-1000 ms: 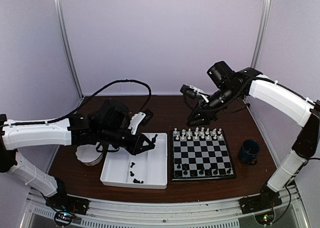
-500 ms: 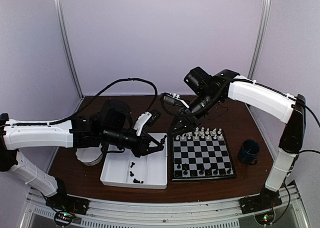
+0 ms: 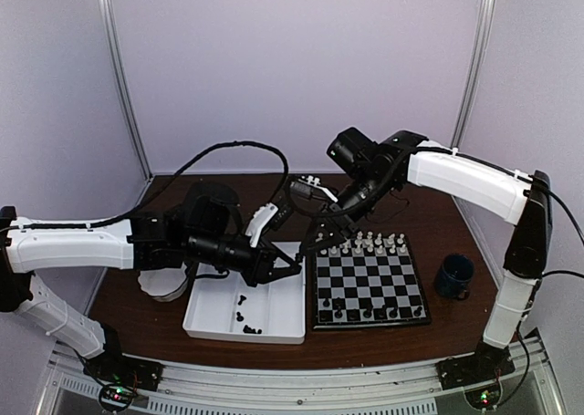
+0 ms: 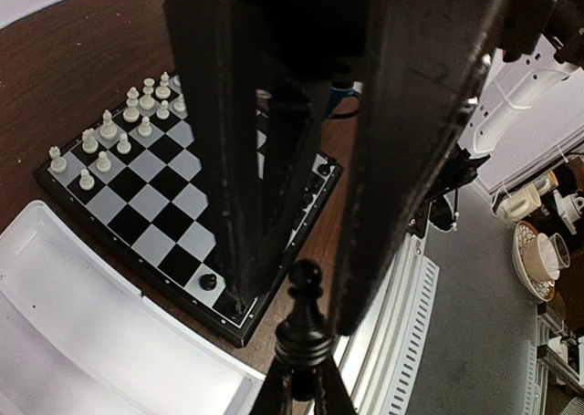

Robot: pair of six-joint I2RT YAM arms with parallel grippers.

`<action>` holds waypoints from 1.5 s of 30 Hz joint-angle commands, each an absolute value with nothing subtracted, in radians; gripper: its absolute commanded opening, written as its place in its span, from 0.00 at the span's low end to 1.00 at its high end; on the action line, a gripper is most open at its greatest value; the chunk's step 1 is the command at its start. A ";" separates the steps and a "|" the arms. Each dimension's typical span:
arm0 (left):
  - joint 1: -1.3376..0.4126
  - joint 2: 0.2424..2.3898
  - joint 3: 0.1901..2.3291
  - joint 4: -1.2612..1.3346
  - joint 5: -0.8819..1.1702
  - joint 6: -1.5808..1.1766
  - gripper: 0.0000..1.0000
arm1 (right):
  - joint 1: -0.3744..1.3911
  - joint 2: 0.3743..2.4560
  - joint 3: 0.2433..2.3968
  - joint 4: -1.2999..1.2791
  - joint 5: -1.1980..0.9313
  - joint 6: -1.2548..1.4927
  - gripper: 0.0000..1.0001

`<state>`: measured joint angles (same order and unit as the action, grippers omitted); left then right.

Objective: Set up the chess pieces on the board
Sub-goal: Pick up the chess pile from the center of the board, then place the pawn at c7.

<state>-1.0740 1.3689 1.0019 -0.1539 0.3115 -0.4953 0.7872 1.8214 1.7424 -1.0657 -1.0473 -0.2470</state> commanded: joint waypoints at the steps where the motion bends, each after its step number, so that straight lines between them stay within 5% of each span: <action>1: -1.080 1.369 0.989 -0.100 0.324 -0.492 0.00 | 0.791 1.827 1.769 -1.057 -1.077 -0.240 0.22; 14: -1.080 1.357 0.957 -0.123 0.283 -0.492 0.00 | 0.779 1.764 1.749 -1.109 -0.923 -0.345 0.04; 28: -1.078 1.248 0.879 -0.219 0.124 -0.495 0.00 | 0.815 1.586 1.289 -0.860 -0.360 -0.568 0.05; 45: -1.078 1.253 0.889 -0.242 0.098 -0.504 0.00 | 0.844 1.677 1.126 -0.731 -0.259 -0.594 0.06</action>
<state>-1.0748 1.2613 0.8875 -0.2569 0.1104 -0.4973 0.8368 1.6505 1.1393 -0.7708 -0.2901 -0.5812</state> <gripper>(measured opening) 0.060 0.055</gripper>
